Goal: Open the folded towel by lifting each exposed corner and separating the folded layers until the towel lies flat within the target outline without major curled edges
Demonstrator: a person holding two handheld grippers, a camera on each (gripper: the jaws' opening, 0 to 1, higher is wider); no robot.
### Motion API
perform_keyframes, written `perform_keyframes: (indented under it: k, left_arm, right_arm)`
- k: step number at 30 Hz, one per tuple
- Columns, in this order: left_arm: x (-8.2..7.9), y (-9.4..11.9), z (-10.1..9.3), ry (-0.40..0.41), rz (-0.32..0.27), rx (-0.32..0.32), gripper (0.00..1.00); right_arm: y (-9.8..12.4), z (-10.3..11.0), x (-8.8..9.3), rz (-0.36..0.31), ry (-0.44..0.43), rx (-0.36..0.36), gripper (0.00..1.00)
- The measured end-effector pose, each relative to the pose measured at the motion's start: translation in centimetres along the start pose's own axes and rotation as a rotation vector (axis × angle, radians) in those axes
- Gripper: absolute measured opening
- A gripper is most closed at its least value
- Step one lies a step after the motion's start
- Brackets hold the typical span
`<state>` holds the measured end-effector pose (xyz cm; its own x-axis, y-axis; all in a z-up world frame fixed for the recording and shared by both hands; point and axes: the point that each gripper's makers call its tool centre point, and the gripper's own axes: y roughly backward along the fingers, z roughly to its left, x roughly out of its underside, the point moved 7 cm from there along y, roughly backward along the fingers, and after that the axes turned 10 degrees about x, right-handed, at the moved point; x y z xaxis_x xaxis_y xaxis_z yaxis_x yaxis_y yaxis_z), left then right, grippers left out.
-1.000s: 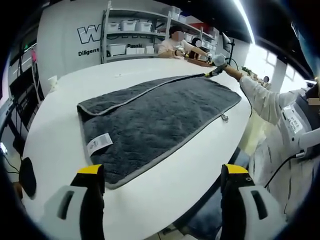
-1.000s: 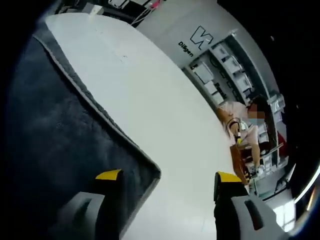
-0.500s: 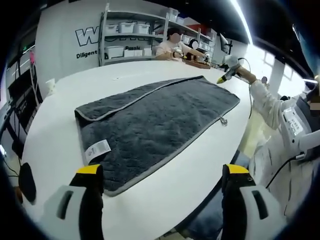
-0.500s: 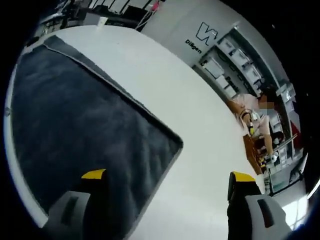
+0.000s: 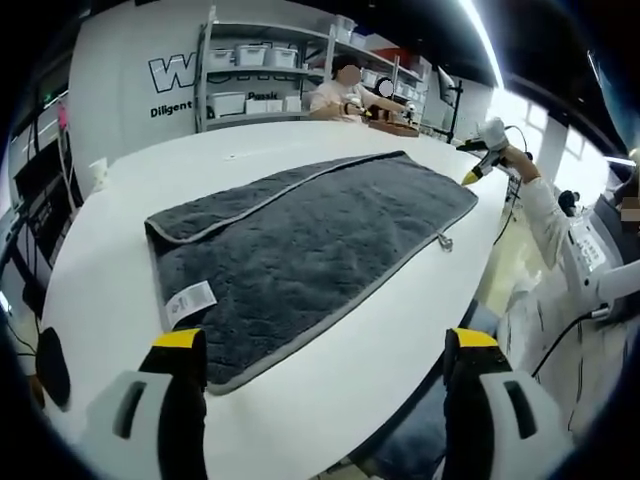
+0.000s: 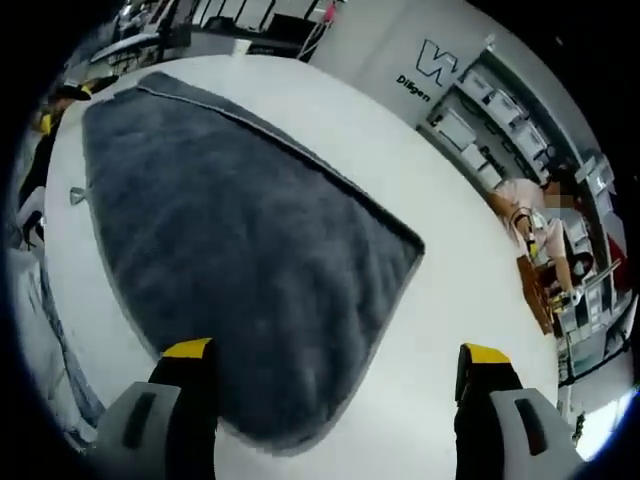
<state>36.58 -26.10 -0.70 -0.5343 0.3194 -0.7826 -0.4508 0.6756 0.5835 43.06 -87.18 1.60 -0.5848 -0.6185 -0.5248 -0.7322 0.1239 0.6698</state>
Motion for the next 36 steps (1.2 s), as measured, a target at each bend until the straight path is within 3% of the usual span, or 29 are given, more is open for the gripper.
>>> perform_keyframes:
  k: [8, 18, 24, 30, 36]
  left_arm:
    - [0.0, 0.2, 0.1, 0.005, -0.005, -0.008, 0.96]
    - [-0.4, 0.4, 0.7, 0.016, -0.038, -0.040, 0.95]
    - [-0.9, 0.1, 0.8, 0.011, -0.050, -0.046, 0.94]
    - [-1.4, -0.5, 1.3, -0.001, -0.044, -0.072, 0.93]
    - [-2.5, -0.8, 2.4, 0.017, -0.090, -0.078, 0.89]
  right_arm:
    - [2.3, 3.1, 1.1, -0.043, -0.068, -0.048, 0.99]
    - [4.3, 6.8, 0.7, -0.122, -0.131, -0.087, 0.99]
    - [4.8, 9.8, -0.8, -0.182, -0.168, -0.126, 0.99]
    - [4.6, 12.7, -2.4, -0.213, -0.151, -0.173, 0.99]
    - [4.3, 15.7, -4.0, -0.251, -0.131, -0.251, 0.98]
